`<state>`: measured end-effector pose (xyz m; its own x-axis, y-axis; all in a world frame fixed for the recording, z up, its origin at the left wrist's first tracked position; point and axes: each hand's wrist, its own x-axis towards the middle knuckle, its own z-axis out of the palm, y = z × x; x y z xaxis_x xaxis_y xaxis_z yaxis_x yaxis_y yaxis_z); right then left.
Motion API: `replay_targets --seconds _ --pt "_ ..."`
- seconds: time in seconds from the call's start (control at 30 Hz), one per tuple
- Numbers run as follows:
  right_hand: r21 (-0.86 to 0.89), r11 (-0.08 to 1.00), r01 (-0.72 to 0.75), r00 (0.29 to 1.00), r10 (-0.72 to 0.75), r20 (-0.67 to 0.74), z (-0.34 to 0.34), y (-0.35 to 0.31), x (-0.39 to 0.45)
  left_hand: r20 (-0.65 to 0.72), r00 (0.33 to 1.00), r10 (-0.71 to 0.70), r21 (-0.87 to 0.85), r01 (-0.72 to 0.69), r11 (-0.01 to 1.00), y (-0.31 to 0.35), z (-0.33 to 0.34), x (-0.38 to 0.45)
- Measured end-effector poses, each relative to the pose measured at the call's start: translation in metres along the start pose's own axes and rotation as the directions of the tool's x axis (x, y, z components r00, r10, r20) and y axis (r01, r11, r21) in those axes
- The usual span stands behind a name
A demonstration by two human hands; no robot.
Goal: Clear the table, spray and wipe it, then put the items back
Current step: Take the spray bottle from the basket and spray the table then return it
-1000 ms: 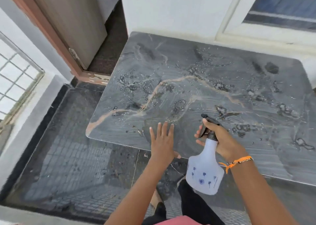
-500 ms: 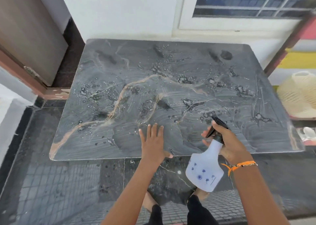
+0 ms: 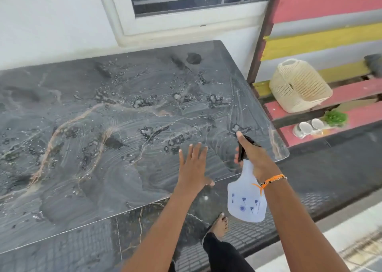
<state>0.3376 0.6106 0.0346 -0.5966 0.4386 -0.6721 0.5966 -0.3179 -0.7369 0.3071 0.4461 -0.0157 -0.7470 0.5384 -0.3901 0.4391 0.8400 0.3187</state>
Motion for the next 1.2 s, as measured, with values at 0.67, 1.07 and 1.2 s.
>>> replay_targets --seconds 0.67,1.07,1.2 --pt "0.041 0.951 0.306 0.952 -0.305 -0.011 -0.124 -0.09 0.075 -0.07 0.994 -0.081 -0.617 0.021 0.787 0.127 -0.048 0.115" --pt "-0.26 0.797 0.546 0.694 -0.603 -0.393 -0.197 -0.168 0.159 -0.054 0.986 0.157 -0.681 -0.151 0.717 0.217 -0.095 0.228" --pt "-0.332 0.8 0.501 0.687 -0.6 -0.41 -0.23 -0.194 0.208 -0.051 0.983 0.176 -0.663 -0.165 0.73 0.245 -0.096 0.273"
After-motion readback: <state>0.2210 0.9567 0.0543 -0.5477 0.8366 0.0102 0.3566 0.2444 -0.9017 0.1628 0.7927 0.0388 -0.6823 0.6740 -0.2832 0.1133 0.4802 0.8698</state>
